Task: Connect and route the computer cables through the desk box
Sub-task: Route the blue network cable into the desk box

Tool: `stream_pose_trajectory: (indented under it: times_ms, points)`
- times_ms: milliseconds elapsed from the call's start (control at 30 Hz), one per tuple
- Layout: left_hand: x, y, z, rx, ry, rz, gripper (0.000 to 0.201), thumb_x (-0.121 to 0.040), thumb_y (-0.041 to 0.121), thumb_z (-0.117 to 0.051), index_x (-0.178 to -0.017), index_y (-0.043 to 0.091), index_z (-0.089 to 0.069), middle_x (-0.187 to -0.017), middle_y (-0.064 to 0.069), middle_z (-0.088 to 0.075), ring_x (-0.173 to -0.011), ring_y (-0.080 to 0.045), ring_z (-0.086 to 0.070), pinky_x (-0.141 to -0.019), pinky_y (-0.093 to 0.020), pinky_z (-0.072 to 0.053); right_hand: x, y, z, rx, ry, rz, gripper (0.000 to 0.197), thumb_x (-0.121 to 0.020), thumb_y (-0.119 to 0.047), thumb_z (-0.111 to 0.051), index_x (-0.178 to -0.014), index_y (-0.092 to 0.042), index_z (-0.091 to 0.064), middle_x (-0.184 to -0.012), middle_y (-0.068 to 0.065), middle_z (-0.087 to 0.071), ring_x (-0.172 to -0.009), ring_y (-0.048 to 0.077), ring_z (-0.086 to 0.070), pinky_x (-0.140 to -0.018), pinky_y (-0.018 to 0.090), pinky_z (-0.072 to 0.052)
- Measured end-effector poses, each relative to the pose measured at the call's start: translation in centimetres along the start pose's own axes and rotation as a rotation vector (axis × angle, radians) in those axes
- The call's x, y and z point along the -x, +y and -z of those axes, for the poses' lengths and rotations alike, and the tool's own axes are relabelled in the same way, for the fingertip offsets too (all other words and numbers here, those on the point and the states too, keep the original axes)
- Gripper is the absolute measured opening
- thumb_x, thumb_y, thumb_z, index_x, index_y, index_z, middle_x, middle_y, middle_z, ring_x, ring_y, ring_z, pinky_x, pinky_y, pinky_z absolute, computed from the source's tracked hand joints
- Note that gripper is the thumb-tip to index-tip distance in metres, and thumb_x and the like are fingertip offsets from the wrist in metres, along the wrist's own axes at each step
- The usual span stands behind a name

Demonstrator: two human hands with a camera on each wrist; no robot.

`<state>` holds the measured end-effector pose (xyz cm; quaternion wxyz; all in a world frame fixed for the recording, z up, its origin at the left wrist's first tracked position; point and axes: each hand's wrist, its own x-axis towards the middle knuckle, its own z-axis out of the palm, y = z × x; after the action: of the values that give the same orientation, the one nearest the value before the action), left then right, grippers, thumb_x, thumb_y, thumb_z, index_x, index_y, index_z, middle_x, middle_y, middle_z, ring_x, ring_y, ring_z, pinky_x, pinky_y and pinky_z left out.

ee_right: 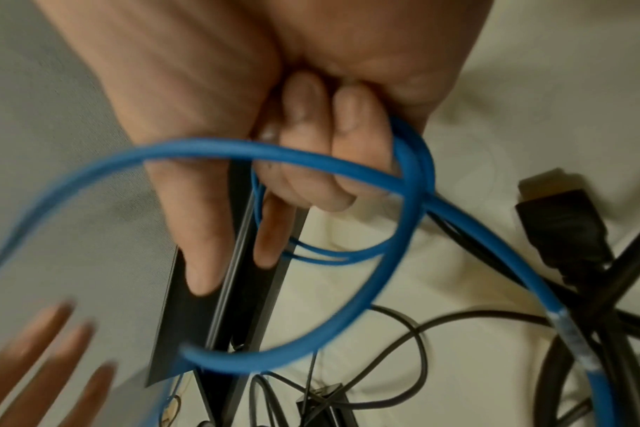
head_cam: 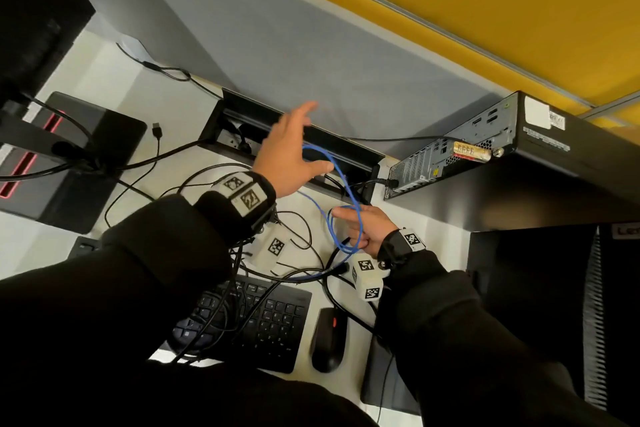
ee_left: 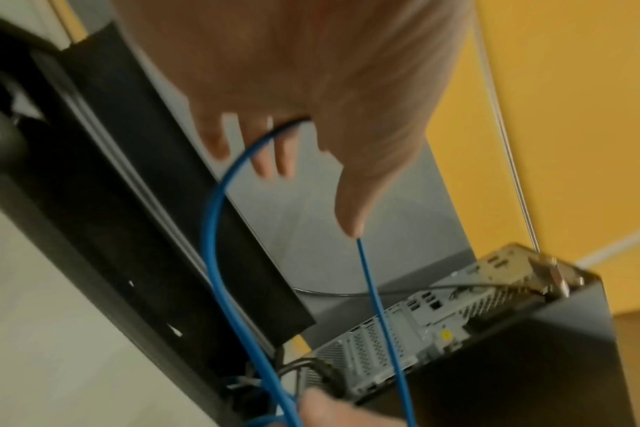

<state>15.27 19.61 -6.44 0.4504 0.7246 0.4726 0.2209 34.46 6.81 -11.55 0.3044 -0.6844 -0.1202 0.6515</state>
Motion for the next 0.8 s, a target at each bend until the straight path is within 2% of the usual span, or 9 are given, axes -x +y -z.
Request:
stream_pose_trajectory:
  times_ms: [67, 133, 200, 267, 367, 500, 600, 733, 800]
  points:
    - [1.0, 0.2, 0.8, -0.193, 0.278, -0.097, 0.085, -0.064, 0.05, -0.091, -0.134, 0.027, -0.047, -0.127, 0.0, -0.05, -0.113, -0.019, -0.051, -0.096, -0.042, -0.047, -0.2, 0.0, 0.1, -0.101, 0.058, 0.017, 0.011, -0.086, -0.013, -0.077, -0.079, -0.013, -0.069, -0.048, -0.004, -0.024, -0.036, 0.009, -0.017, -0.041, 0.018, -0.01]
    - [1.9, 0.4, 1.7, -0.305, 0.359, -0.272, 0.054, -0.071, 0.057, -0.083, -0.106, 0.025, -0.056, -0.104, 0.005, -0.053, -0.094, -0.016, -0.05, -0.082, -0.036, -0.043, -0.2, -0.1, 0.2, -0.201, 0.094, 0.036, 0.008, -0.09, -0.015, -0.074, -0.085, -0.011, -0.069, -0.049, -0.006, -0.023, -0.036, 0.008, -0.016, -0.04, 0.017, -0.01]
    - [2.7, 0.8, 2.2, -0.418, 0.18, -0.389, 0.037, -0.085, 0.062, -0.068, -0.081, 0.026, -0.059, -0.076, 0.011, -0.055, -0.074, -0.014, -0.055, -0.071, -0.036, -0.047, -0.2, -0.3, 0.3, -0.298, 0.083, 0.053, 0.014, -0.091, -0.021, -0.073, -0.085, -0.011, -0.066, -0.048, -0.007, -0.021, -0.035, 0.007, -0.017, -0.037, 0.017, -0.013]
    - [3.0, 0.9, 1.6, -0.645, -0.144, -0.296, 0.057, -0.092, 0.072, -0.049, -0.071, 0.022, -0.065, -0.056, 0.009, -0.05, -0.066, -0.017, -0.062, -0.076, -0.038, -0.055, -0.2, -0.6, 0.0, -0.376, 0.049, 0.08, 0.018, -0.095, -0.024, -0.068, -0.085, -0.01, -0.062, -0.046, -0.007, -0.022, -0.034, 0.006, -0.017, -0.034, 0.016, -0.015]
    - [3.3, 0.5, -0.6, -0.704, -0.475, -0.087, 0.078, -0.091, 0.079, -0.039, -0.061, 0.013, -0.066, -0.052, 0.001, -0.058, -0.058, -0.018, -0.063, -0.078, -0.042, -0.058, -0.4, -0.7, -0.5, -0.466, 0.008, 0.098, 0.023, -0.104, -0.025, -0.054, -0.087, -0.01, -0.058, -0.041, -0.008, -0.024, -0.03, 0.005, -0.019, -0.031, 0.016, -0.017]
    - [3.1, 0.5, -3.1, -0.387, -0.651, 0.18, 0.068, -0.089, 0.078, -0.048, -0.087, 0.014, -0.072, -0.066, 0.0, -0.074, -0.053, -0.013, -0.071, -0.063, -0.028, -0.054, -0.5, -0.7, -1.0, -0.567, -0.005, 0.079, 0.032, -0.108, -0.029, -0.043, -0.089, -0.008, -0.058, -0.038, -0.008, -0.024, -0.028, 0.005, -0.02, -0.029, 0.017, -0.02]
    - [2.9, 1.1, -4.9, -0.065, -0.623, 0.329, 0.051, -0.091, 0.066, -0.059, -0.112, 0.019, -0.056, -0.078, -0.005, -0.076, -0.056, -0.018, -0.073, -0.06, -0.031, -0.056, -0.6, -0.5, -1.0, -0.62, -0.002, 0.058, 0.034, -0.108, -0.03, -0.041, -0.09, -0.008, -0.059, -0.038, -0.006, -0.025, -0.028, 0.006, -0.02, -0.03, 0.017, -0.02]
    - [2.2, 2.0, -5.7, 0.136, -0.571, 0.392, 0.005, -0.101, 0.017, -0.051, -0.105, 0.02, -0.052, -0.082, -0.015, -0.072, -0.065, -0.031, -0.075, -0.051, -0.03, -0.055, -0.9, -0.1, -1.0, -0.64, -0.042, 0.052, 0.035, -0.108, -0.028, -0.038, -0.09, -0.007, -0.06, -0.038, -0.007, -0.023, -0.028, 0.006, -0.019, -0.03, 0.017, -0.016]
    - [1.5, 2.2, -5.4, 0.105, -0.559, 0.33, 0.01, -0.1, 0.012, -0.051, -0.099, 0.021, -0.055, -0.084, -0.017, -0.073, -0.062, -0.029, -0.075, -0.05, -0.031, -0.055, -0.8, -0.2, -0.9, -0.641, -0.057, 0.063, 0.036, -0.108, -0.028, -0.039, -0.089, -0.007, -0.061, -0.038, -0.006, -0.024, -0.028, 0.006, -0.02, -0.029, 0.019, -0.017]
